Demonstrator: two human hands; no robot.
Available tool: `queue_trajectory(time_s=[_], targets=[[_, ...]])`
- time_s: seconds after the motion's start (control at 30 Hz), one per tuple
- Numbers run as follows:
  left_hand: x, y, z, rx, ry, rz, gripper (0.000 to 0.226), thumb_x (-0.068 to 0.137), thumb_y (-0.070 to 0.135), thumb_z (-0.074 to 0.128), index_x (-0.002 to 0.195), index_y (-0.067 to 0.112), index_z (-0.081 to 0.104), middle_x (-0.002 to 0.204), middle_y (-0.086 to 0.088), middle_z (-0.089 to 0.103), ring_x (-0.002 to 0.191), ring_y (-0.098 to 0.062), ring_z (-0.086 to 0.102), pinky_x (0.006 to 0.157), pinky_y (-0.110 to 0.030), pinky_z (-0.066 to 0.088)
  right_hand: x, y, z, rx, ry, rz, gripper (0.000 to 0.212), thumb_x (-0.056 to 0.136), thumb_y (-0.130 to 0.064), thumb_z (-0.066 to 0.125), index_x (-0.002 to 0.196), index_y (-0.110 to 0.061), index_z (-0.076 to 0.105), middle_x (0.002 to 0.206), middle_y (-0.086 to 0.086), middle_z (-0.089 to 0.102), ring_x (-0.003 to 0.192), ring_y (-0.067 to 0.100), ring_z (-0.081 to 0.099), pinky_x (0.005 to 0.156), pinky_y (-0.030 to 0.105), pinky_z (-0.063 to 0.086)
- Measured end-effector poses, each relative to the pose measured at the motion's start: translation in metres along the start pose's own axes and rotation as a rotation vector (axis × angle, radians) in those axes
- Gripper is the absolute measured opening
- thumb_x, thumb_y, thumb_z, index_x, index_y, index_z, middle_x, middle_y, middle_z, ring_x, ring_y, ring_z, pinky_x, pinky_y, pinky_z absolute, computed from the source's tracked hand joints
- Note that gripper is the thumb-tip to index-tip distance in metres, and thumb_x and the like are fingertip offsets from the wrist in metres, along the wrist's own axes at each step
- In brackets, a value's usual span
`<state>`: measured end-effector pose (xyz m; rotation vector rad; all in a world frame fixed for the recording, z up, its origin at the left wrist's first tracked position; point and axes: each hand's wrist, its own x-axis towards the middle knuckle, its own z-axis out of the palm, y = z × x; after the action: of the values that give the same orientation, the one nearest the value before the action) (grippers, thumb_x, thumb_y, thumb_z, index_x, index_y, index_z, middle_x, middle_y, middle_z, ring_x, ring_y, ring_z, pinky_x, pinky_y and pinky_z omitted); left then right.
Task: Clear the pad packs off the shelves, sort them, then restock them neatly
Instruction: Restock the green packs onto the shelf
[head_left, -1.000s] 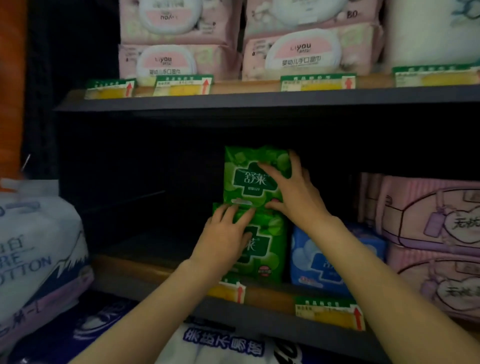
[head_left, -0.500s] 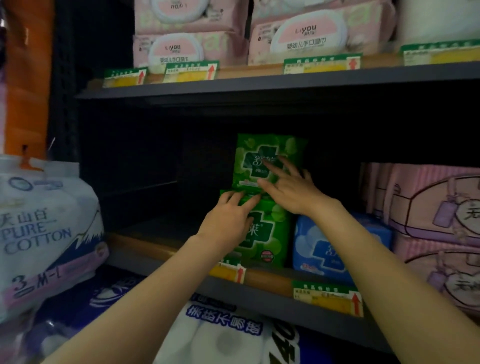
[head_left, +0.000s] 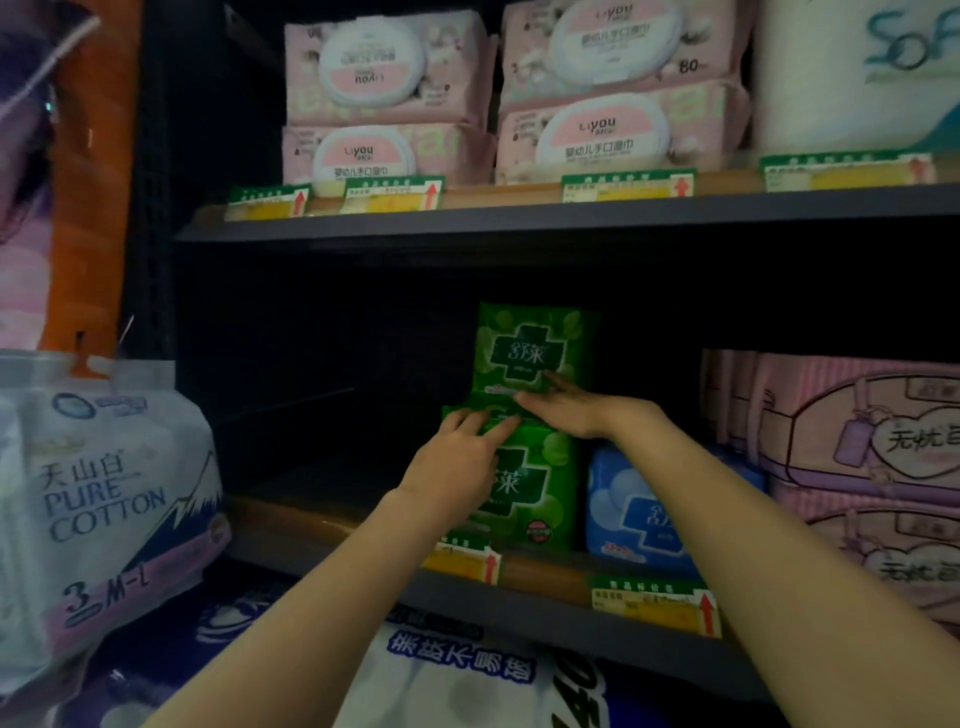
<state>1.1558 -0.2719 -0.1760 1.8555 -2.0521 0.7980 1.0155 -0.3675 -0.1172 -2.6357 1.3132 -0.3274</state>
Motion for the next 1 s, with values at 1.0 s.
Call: queue_trajectory(time_s=[1.0], targets=[[-0.496, 0.040, 0.178, -0.394, -0.560, 0.014, 0.050, 0.060, 0.019, 0.051, 0.110, 0.019, 0.057, 0.101, -0.007, 0.064, 0.084, -0.030, 0.065, 0.066, -0.043, 0.054, -0.321, -0.093, 0.529, 0.173, -0.739, -0.101, 0.066, 0.088, -0.043, 0.059, 0.142, -0.015, 0.034, 0.145, 0.009, 0.031, 0.134, 0.029, 0.029, 0.110, 0.037, 0.026]])
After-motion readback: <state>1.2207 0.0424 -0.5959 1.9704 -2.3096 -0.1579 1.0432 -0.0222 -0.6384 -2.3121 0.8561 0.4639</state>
